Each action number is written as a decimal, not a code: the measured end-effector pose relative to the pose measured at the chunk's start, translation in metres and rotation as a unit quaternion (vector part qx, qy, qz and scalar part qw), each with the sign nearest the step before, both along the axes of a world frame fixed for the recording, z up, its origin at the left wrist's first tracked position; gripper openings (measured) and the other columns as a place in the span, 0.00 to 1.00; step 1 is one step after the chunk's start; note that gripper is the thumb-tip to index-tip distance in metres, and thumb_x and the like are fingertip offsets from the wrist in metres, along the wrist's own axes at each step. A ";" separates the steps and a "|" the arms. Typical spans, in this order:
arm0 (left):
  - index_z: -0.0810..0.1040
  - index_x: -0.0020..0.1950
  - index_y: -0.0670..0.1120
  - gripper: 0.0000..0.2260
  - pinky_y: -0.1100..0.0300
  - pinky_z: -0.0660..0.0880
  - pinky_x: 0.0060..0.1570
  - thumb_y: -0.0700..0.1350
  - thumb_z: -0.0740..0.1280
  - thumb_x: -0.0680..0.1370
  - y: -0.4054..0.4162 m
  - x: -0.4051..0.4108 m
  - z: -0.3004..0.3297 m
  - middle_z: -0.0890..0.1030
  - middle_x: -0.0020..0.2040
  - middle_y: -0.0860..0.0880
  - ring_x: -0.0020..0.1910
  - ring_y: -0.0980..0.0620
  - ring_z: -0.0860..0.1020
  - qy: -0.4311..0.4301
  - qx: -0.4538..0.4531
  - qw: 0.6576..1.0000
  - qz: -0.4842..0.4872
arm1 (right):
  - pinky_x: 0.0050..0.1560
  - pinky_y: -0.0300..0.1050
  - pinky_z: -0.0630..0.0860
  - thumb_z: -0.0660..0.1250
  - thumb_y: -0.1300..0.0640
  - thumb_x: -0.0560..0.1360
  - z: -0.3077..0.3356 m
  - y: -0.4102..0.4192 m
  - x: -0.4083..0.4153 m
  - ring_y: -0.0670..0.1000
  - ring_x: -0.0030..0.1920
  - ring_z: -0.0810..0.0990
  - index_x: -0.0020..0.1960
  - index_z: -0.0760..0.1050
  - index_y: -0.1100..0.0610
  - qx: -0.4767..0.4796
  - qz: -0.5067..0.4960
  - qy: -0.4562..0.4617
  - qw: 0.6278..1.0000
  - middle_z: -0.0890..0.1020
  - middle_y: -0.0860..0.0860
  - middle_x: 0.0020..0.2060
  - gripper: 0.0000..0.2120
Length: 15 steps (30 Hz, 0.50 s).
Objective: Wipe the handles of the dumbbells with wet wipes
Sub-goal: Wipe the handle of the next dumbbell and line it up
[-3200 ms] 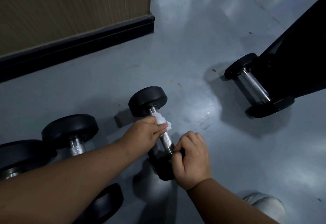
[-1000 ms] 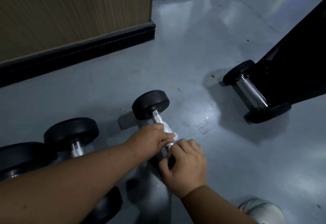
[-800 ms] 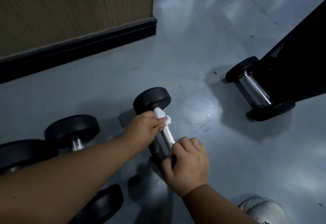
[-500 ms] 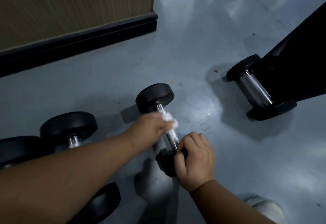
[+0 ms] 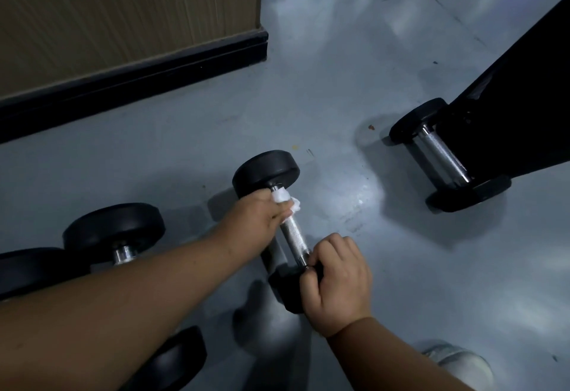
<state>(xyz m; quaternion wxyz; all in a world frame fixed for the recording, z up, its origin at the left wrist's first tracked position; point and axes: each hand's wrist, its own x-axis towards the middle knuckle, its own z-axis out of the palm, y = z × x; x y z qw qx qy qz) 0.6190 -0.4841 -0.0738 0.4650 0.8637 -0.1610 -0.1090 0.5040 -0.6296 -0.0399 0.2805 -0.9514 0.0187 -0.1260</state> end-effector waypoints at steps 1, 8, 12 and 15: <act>0.85 0.54 0.46 0.10 0.76 0.67 0.52 0.50 0.69 0.82 -0.004 -0.009 0.001 0.77 0.44 0.56 0.49 0.61 0.77 0.010 -0.001 1.000 -0.017 | 0.36 0.47 0.64 0.61 0.58 0.64 0.000 0.000 0.000 0.54 0.36 0.68 0.35 0.70 0.58 -0.001 0.001 0.001 1.000 0.71 0.50 0.35 0.03; 0.85 0.55 0.51 0.21 0.65 0.72 0.51 0.63 0.60 0.79 -0.002 -0.014 0.001 0.79 0.48 0.53 0.50 0.57 0.77 -0.021 0.059 0.989 -0.133 | 0.36 0.47 0.64 0.61 0.57 0.64 -0.002 -0.003 0.001 0.53 0.36 0.67 0.35 0.70 0.58 -0.007 0.003 0.003 1.000 0.71 0.50 0.35 0.03; 0.86 0.56 0.45 0.09 0.75 0.69 0.53 0.47 0.70 0.81 0.004 -0.004 -0.006 0.79 0.48 0.53 0.51 0.57 0.78 -0.060 0.036 0.997 -0.028 | 0.35 0.49 0.65 0.61 0.58 0.64 -0.002 0.000 -0.001 0.54 0.36 0.67 0.35 0.70 0.58 -0.009 0.002 0.004 1.000 0.71 0.50 0.35 0.03; 0.81 0.48 0.44 0.11 0.54 0.74 0.53 0.48 0.63 0.82 -0.007 -0.037 0.000 0.77 0.45 0.48 0.47 0.51 0.76 -0.085 0.042 0.986 -0.140 | 0.37 0.47 0.63 0.61 0.58 0.64 -0.003 -0.002 0.000 0.54 0.36 0.67 0.35 0.70 0.58 -0.006 0.006 0.003 1.000 0.71 0.50 0.35 0.03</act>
